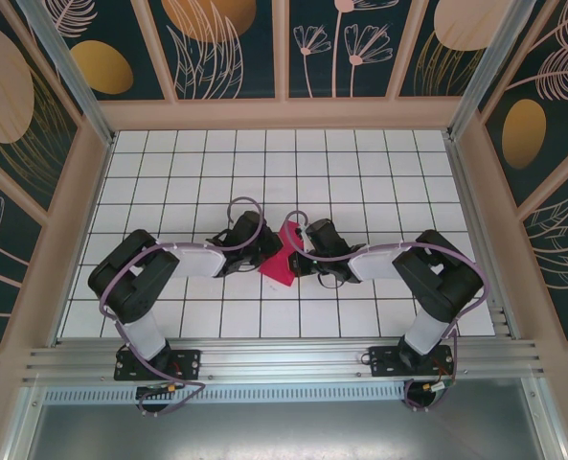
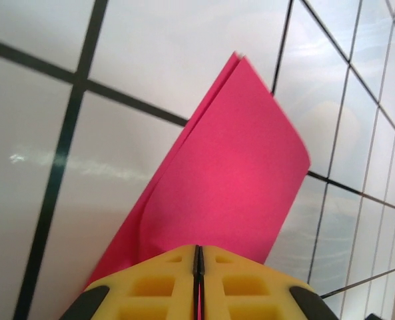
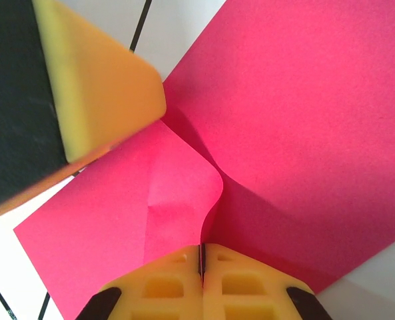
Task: Fold a paper plane with a square sheet of paper (pick it up from the middle)
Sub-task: Fold the triangle a second time at the center of the table.
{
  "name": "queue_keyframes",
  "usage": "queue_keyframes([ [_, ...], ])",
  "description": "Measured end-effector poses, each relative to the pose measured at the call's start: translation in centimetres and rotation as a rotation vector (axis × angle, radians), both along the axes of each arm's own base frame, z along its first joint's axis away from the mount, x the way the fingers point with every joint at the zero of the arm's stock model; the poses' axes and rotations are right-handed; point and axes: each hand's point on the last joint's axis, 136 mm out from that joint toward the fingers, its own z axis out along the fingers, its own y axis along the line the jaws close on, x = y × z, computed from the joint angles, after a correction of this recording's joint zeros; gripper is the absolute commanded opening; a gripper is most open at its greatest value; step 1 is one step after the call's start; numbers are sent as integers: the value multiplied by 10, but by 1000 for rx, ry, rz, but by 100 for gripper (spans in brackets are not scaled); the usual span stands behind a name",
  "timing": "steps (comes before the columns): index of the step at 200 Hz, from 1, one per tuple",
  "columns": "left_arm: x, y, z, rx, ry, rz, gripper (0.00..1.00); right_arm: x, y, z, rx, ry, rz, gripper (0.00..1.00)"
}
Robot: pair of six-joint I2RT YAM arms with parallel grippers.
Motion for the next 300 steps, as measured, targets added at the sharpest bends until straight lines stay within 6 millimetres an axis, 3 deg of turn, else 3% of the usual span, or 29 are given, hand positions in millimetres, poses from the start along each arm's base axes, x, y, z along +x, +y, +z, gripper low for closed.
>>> queue_keyframes([
  [96,-2,6,-21,58,29,5,14,1,1,0,0,0,1,5],
  [196,8,-2,-7,88,-7,-41,18,2,3,0,-3,-5,1,5],
  [260,-3,-9,-6,43,17,-90,16,3,4,0,-4,-8,0,5],
  [300,-11,-2,-21,55,47,-85,13,3,4,0,-6,-6,0,6],
])
